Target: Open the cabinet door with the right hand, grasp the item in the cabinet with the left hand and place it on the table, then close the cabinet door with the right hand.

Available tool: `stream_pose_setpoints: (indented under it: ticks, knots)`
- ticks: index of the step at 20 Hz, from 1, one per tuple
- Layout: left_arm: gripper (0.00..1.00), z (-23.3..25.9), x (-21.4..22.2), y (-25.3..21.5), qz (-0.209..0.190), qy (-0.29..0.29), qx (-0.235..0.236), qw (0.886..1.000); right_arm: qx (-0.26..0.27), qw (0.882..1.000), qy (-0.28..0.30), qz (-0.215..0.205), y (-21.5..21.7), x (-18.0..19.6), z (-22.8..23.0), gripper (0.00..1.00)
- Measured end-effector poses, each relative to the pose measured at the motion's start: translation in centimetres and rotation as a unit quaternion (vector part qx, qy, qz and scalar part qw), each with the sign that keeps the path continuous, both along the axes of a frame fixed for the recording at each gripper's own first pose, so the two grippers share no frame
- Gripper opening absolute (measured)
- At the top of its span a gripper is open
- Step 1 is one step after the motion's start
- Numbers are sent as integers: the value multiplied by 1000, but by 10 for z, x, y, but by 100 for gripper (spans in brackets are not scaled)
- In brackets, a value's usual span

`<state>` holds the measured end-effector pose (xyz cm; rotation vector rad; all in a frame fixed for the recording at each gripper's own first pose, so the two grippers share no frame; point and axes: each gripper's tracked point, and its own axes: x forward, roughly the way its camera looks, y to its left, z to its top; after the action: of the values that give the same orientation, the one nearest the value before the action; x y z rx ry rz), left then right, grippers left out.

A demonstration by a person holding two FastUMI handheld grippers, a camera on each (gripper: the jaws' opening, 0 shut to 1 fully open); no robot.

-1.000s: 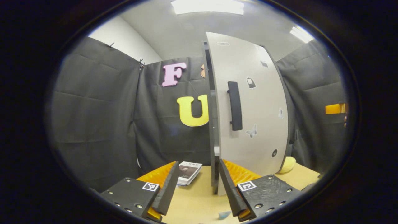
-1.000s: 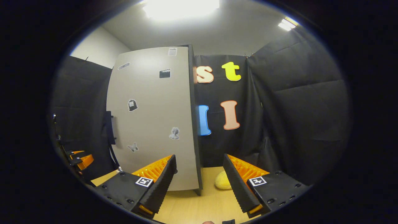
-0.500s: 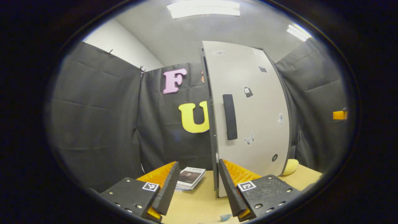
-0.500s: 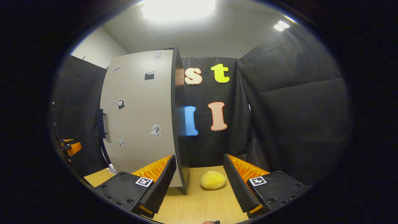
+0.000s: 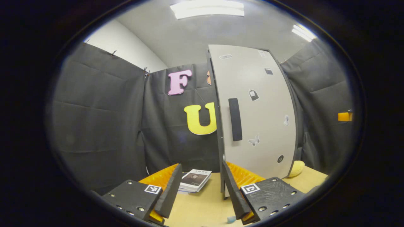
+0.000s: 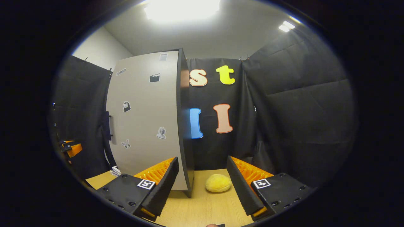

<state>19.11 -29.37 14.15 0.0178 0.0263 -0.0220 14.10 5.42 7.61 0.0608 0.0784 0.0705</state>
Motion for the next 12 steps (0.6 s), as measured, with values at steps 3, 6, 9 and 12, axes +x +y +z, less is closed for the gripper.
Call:
stream_pose_setpoints:
  ticks: [3,6,9,12]
  knots:
    - [75,-3,0,4,1,2,-6,1000,2,1000,0,-2,0,0,1,96]
    - [75,-4,1,5,4,3,-5,1000,7,1000,1,-4,1,-1,1,96]
    - [76,-6,3,5,3,3,-5,1000,7,1000,2,-5,1,0,1,96]
    - [75,-5,4,6,3,2,-6,1000,7,1000,0,-6,1,0,3,96]
